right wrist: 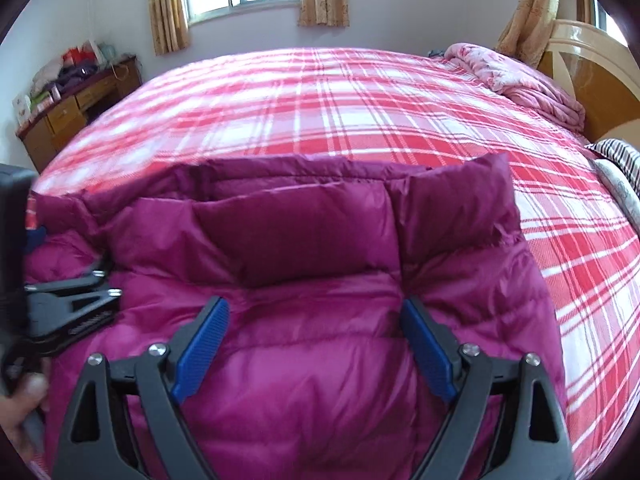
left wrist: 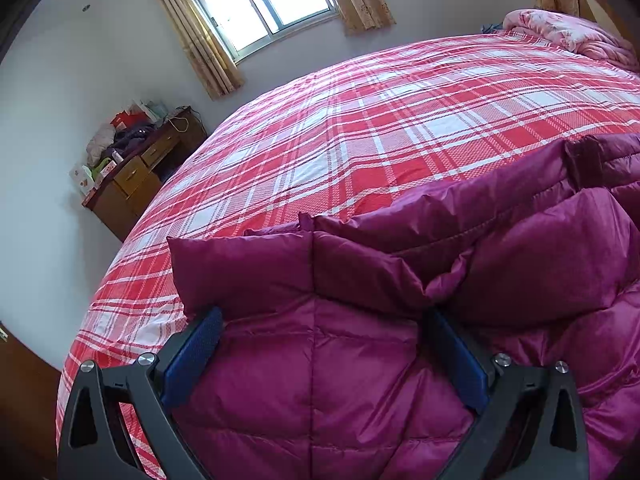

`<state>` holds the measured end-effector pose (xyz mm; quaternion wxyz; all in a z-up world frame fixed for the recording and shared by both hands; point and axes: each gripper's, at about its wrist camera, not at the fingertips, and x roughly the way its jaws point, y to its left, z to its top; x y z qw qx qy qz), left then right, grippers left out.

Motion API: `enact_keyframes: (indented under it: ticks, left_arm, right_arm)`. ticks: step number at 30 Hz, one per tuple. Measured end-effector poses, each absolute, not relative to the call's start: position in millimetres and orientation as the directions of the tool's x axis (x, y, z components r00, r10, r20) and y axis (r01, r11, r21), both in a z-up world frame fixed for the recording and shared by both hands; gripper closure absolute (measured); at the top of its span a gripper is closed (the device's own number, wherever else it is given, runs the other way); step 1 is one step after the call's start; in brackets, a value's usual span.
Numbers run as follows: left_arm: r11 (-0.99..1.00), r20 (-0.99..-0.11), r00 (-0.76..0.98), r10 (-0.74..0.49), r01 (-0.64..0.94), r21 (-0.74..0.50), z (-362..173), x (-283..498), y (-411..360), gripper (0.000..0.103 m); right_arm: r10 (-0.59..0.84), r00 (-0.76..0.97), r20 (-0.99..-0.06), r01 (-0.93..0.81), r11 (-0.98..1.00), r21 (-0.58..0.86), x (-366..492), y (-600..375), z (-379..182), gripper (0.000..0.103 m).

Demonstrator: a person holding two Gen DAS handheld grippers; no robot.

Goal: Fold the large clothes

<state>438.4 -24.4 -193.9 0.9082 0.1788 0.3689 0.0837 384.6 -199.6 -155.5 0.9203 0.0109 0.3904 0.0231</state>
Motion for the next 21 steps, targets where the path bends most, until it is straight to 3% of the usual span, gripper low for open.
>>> enact_keyframes:
  ticks: [4,13,21]
  left_arm:
    - [0.923,-0.641,0.714,0.282,-0.02,0.384,-194,438,-24,0.001]
    - [0.922,-0.637,0.716,0.285,-0.023,0.386,-193,438,-24,0.001]
    - [0.923,-0.645,0.711,0.282,-0.018,0.384,-192,436,-25,0.001]
  right_arm:
    - [0.075,0.705,-0.705,-0.086,0.996,0.02,367,-181,-155,0.013]
    - [-0.012,0.697,-0.717,-0.078,0.993,-0.092,376,-165,-179,0.01]
    - [-0.019,0.677,-0.736,-0.08,0.992,-0.099,379,-168,-184,0.006]
